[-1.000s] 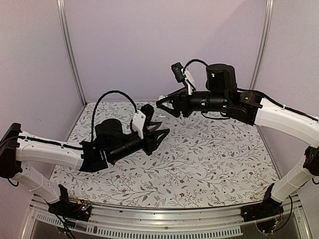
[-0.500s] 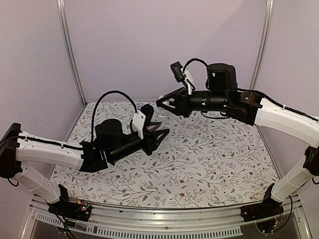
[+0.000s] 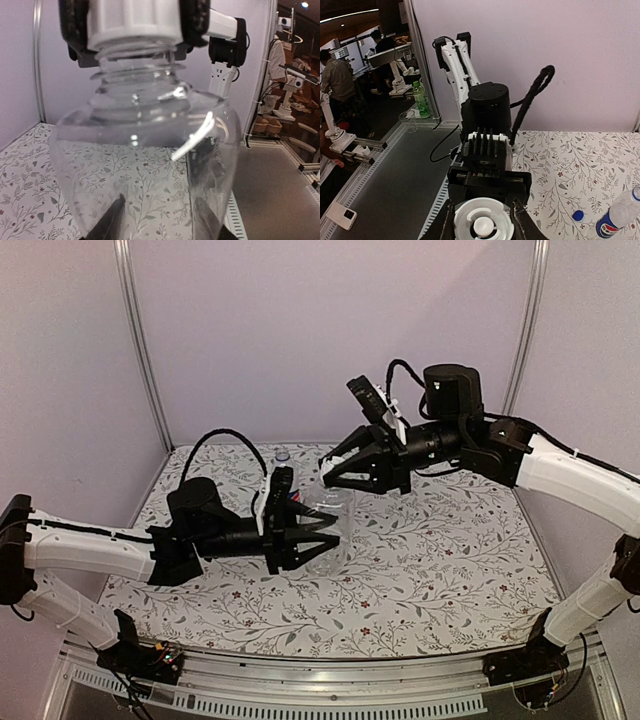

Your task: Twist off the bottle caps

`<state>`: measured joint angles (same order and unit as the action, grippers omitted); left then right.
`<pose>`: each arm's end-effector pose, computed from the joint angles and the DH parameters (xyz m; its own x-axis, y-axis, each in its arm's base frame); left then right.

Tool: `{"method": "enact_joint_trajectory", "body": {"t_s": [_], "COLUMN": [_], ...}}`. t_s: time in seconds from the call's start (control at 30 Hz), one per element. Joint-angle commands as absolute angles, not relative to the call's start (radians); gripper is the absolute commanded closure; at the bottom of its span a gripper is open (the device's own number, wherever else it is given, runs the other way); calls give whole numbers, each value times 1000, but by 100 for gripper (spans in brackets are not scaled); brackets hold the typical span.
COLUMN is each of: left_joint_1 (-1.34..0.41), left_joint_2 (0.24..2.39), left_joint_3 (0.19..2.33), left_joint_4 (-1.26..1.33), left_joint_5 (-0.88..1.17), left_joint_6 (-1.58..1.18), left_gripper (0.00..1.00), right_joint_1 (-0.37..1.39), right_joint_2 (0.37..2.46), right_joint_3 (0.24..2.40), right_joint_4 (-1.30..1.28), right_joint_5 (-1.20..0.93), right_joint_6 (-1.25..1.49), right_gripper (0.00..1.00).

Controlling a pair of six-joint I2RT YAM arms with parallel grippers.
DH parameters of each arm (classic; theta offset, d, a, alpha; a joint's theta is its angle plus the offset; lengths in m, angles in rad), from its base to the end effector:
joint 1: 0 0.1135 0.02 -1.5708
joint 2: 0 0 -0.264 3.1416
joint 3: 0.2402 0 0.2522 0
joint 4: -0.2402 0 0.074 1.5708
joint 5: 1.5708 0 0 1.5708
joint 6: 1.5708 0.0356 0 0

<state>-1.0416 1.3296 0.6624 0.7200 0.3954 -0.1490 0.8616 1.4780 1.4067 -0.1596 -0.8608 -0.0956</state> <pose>0.1362 -0.2600 0.2711 -0.1207 -0.0649 -0.9906 0.9838 0.1256 -0.1281 0.2001 0.2747 0.3965 -0.0553 -0.1599 -0.9856 -0.9852 -0.1517 0.0798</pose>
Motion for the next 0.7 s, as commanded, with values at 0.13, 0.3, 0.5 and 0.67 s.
{"method": "enact_joint_trajectory", "body": {"t_s": [0.13,0.3,0.5,0.67], "left_joint_1": [-1022,-1022,-1021,-1026], "left_joint_2": [1319,1314,1305,1314], "left_joint_3": [650,650,643,662], "left_joint_4": [856,822,787,720], "left_joint_5": [725,648,497,305], "left_joint_6": [-233,-215,-192,-191], "left_gripper": [63,63,62,62], "right_joint_1": [816,814,815,816], "right_joint_2": [1537,1539,1506,1444], "right_joint_3": [1467,1470,1464,1428], "right_joint_4": [-205,-208,-218,-174], "right_joint_5": [-1164,-1074,-941,-817], "right_joint_6": [-194,-169,-113,-27], "right_gripper": [82,63,16,2]}}
